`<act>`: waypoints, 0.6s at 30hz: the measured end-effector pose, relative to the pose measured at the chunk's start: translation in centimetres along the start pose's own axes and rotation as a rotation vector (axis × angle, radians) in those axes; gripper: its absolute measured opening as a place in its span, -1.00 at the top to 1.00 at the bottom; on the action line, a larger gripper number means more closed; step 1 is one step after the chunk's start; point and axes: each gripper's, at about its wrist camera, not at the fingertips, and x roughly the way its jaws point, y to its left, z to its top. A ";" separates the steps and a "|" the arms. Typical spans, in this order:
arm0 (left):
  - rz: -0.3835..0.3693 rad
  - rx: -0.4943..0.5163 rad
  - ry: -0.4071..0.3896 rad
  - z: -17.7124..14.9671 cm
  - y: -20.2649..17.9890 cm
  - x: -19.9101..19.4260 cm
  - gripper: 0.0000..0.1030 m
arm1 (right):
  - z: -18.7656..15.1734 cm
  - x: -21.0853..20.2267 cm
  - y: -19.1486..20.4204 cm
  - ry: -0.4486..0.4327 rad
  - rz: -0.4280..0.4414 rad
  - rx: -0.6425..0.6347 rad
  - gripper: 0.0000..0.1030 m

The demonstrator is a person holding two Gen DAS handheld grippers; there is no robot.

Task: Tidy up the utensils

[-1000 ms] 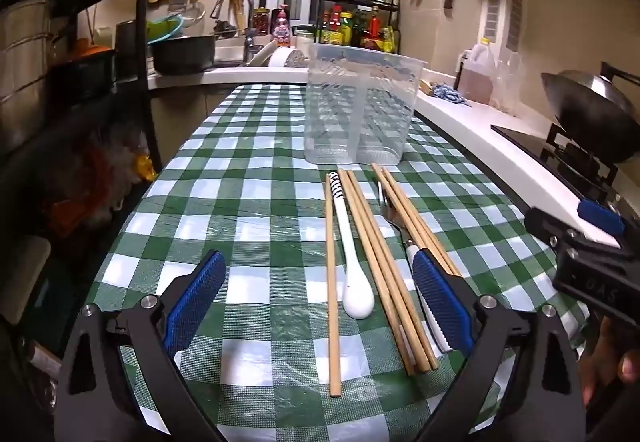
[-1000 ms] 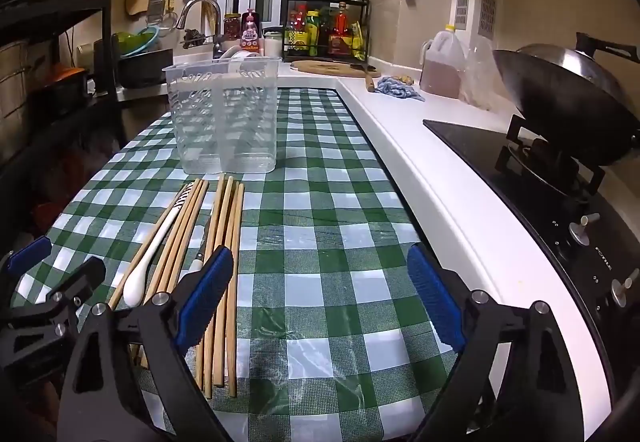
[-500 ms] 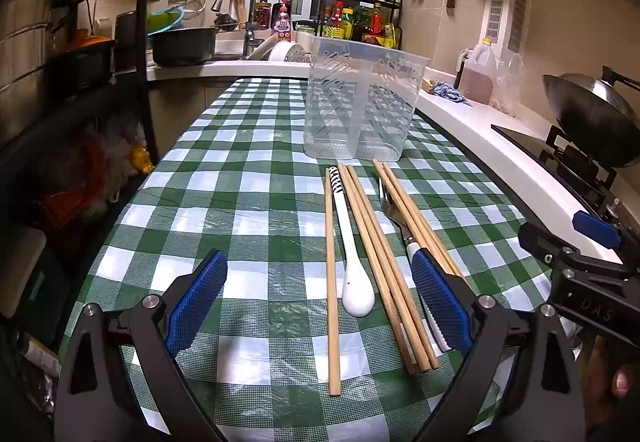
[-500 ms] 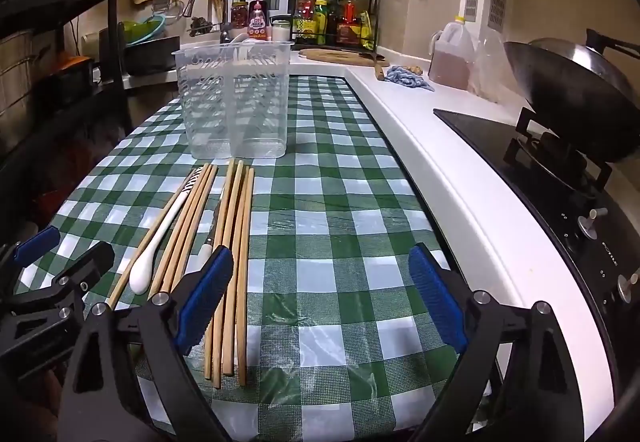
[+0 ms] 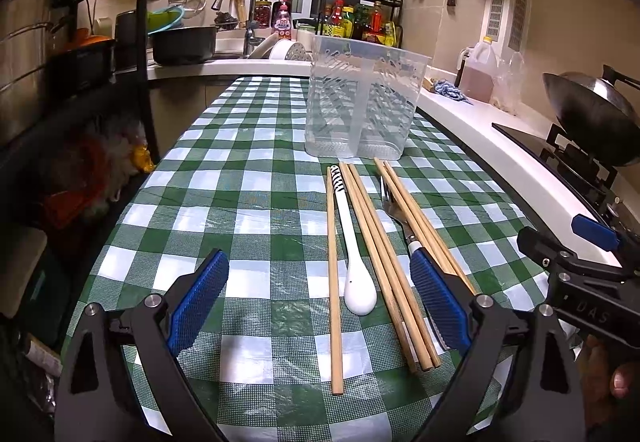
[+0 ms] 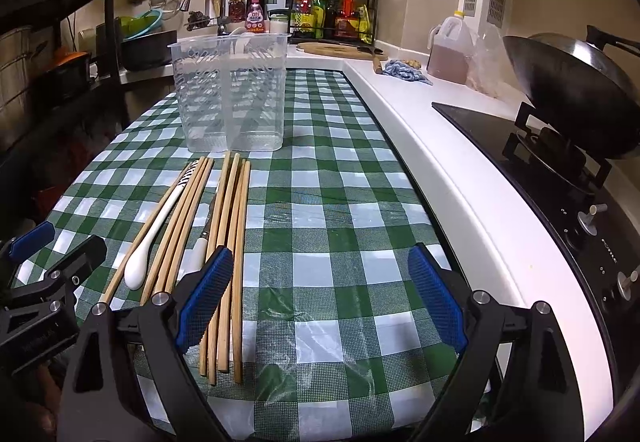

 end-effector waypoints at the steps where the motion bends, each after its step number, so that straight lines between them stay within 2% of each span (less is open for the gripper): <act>1: -0.001 0.002 -0.001 0.0 0.0 0.0 -0.73 | 0.0 0.1 0.0 0.004 0.003 -0.002 -0.70; 18: -0.017 0.009 0.001 0.0 -0.3 -0.2 -0.73 | -0.1 -0.1 0.2 -0.003 -0.010 -0.025 -0.69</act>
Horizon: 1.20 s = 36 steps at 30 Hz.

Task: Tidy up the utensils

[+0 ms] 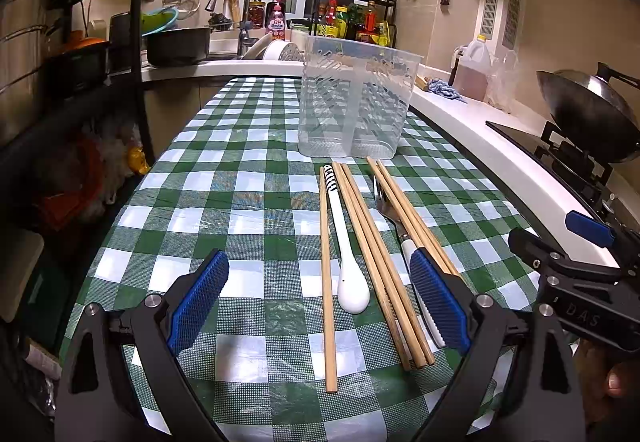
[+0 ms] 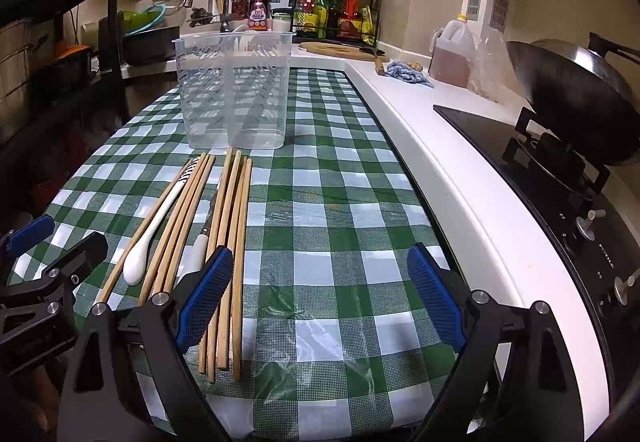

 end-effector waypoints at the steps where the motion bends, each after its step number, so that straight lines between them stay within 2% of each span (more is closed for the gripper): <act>1: 0.000 0.000 0.000 0.0 0.0 0.0 -0.73 | 0.0 0.0 0.0 -0.001 -0.001 0.001 -0.69; 36: -0.006 0.002 0.000 0.3 -0.5 -0.1 -0.70 | 0.1 -0.2 -0.1 -0.014 -0.016 0.011 -0.68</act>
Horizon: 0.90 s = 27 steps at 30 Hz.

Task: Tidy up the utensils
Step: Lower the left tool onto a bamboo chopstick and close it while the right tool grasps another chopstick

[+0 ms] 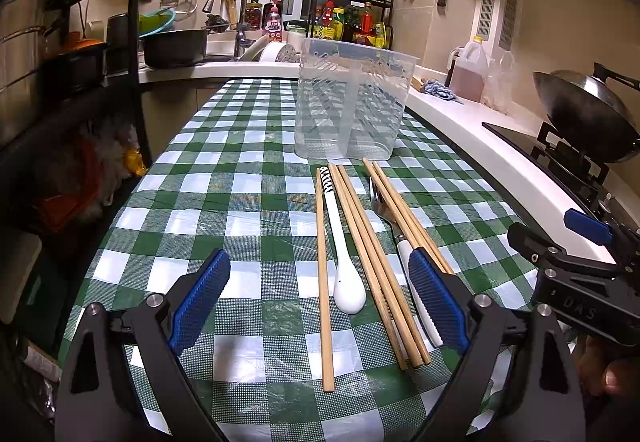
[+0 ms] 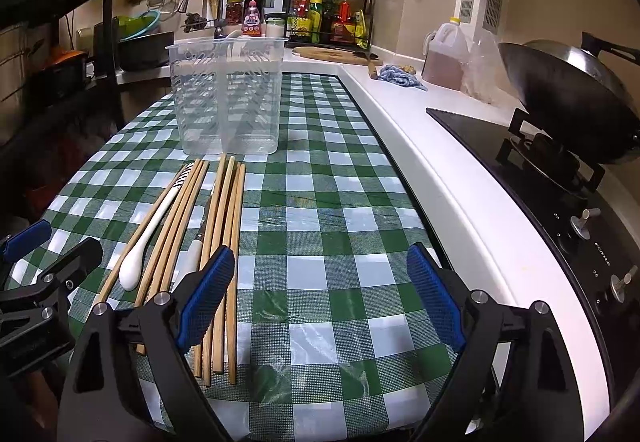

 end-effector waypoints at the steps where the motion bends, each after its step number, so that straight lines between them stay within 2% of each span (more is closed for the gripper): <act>1: -0.001 -0.001 0.000 -0.1 0.1 0.0 -0.70 | 0.0 0.0 0.1 0.002 0.004 -0.001 -0.68; 10: -0.011 0.003 0.001 -0.1 -0.1 0.1 -0.62 | -0.1 0.1 0.5 0.014 0.011 -0.020 -0.64; 12: -0.012 0.005 0.017 -0.3 0.1 0.4 -0.49 | -0.1 0.3 0.5 0.027 0.018 -0.018 -0.54; 14: -0.016 0.002 0.061 -0.5 0.3 1.2 -0.14 | -0.3 0.8 0.3 0.063 0.046 -0.005 -0.25; 15: -0.021 -0.002 0.084 -0.7 0.4 1.6 -0.07 | -0.4 1.2 0.2 0.085 0.063 0.001 -0.16; 17: -0.017 0.005 0.118 -1.0 0.4 2.2 0.21 | -0.8 2.1 0.1 0.144 0.113 0.024 0.15; 20: -0.030 0.004 0.169 -1.6 0.4 2.9 0.47 | -1.5 3.3 -0.1 0.222 0.168 0.061 0.45; 23: -0.039 -0.005 0.201 -2.1 0.6 3.3 0.57 | -1.9 4.0 -0.2 0.259 0.212 0.096 0.59; 27: -0.040 -0.008 0.215 -2.4 0.9 3.4 0.71 | -2.1 4.0 0.9 0.272 0.281 0.078 0.60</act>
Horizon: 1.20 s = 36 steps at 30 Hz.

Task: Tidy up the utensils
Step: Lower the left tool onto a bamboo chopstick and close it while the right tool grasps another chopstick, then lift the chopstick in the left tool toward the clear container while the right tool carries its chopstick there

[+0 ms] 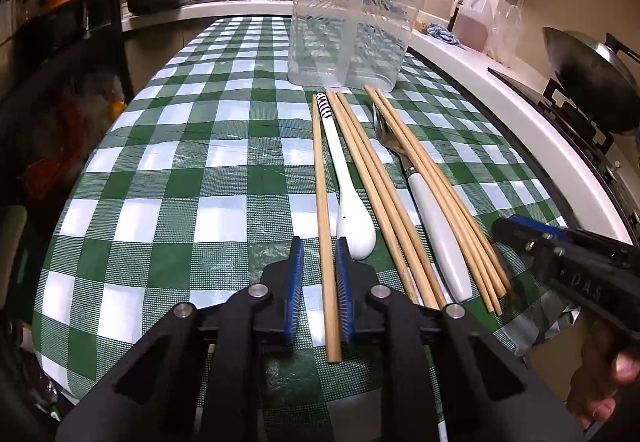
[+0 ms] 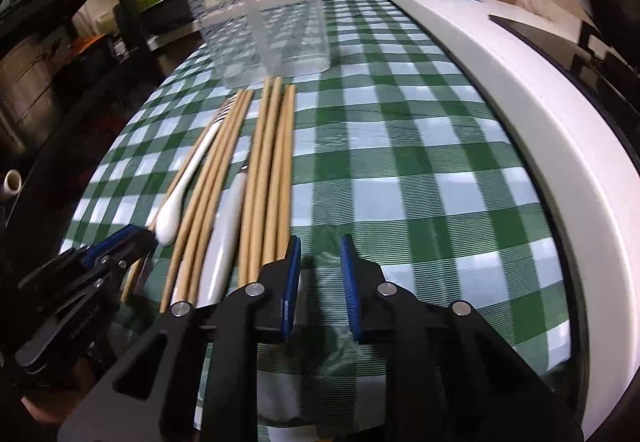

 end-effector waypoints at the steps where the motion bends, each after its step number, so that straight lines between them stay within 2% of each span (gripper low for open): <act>1: -0.003 -0.002 0.001 -0.1 0.1 0.0 0.73 | -0.1 0.2 0.3 0.008 0.008 -0.011 0.60; 10: 0.017 0.032 0.004 -0.2 -0.2 -0.1 0.76 | -0.4 0.4 1.5 0.015 -0.010 -0.076 0.62; 12: 0.027 0.049 0.002 -0.3 -0.4 -0.2 0.76 | -0.4 0.4 1.6 0.016 -0.019 -0.091 0.79; 13: 0.029 0.048 0.003 -0.2 -0.4 -0.2 0.83 | -0.5 0.4 1.6 0.018 -0.020 -0.093 0.87; 18: 0.045 0.007 -0.003 -0.1 0.8 -0.4 0.87 | -0.1 0.4 0.3 0.017 -0.068 -0.050 0.87; 23: 0.051 0.015 -0.010 -0.4 1.0 -0.6 0.87 | 0.0 0.4 0.1 0.017 -0.091 -0.053 0.84; 31: 0.072 0.046 -0.025 -0.9 0.3 -0.8 0.87 | -0.2 0.4 0.2 0.013 -0.096 -0.057 0.83; 32: 0.071 0.048 -0.024 -0.9 0.2 -0.8 0.87 | -0.2 0.4 0.2 0.013 -0.096 -0.056 0.87; 36: 0.068 0.032 -0.029 -0.7 0.5 -1.1 0.87 | -0.2 0.2 -0.1 0.002 -0.072 -0.025 0.87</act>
